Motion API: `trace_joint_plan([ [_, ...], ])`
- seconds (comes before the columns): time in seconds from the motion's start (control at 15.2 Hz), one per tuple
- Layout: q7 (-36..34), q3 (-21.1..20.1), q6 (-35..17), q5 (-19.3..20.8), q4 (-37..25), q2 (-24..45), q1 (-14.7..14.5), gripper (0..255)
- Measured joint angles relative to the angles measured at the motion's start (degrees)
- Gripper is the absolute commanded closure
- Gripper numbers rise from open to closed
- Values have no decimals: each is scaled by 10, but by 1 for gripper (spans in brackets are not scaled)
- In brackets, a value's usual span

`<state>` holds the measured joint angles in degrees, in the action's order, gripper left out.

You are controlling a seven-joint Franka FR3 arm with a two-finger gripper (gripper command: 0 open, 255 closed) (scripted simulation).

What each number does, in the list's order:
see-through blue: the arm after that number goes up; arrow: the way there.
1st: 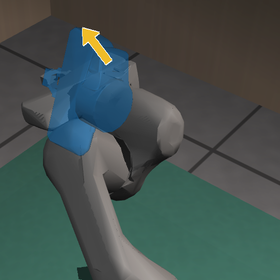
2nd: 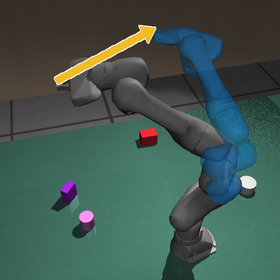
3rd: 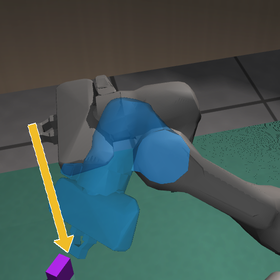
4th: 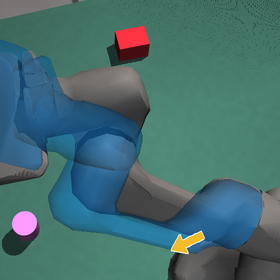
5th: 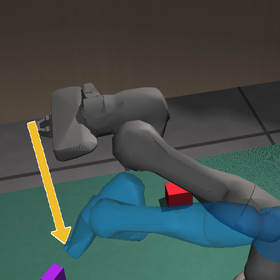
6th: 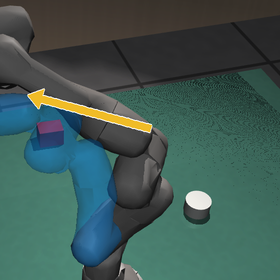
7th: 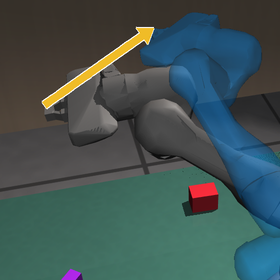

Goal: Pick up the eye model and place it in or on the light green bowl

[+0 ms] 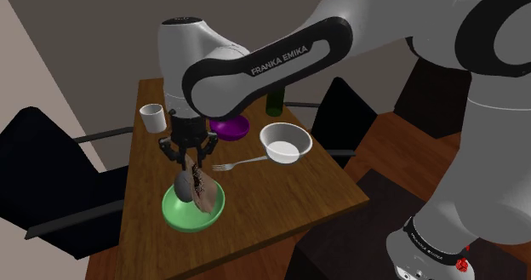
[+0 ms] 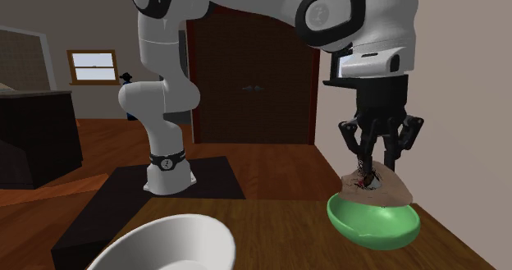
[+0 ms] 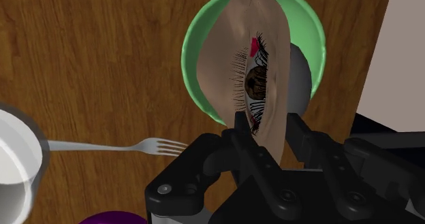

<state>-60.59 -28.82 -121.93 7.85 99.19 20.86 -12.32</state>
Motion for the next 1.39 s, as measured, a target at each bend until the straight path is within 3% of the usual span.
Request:
trace_joint_plan([
  [0.66, -5, 4, -27, 8, 14, 13, -3, 255],
  [0.73, -5, 4, -27, 8, 15, 13, -3, 0],
  [1.12, -5, 4, -27, 8, 14, 13, -3, 0],
  [1.39, 6, -3, 20, -8, -10, -13, 5, 0],
])
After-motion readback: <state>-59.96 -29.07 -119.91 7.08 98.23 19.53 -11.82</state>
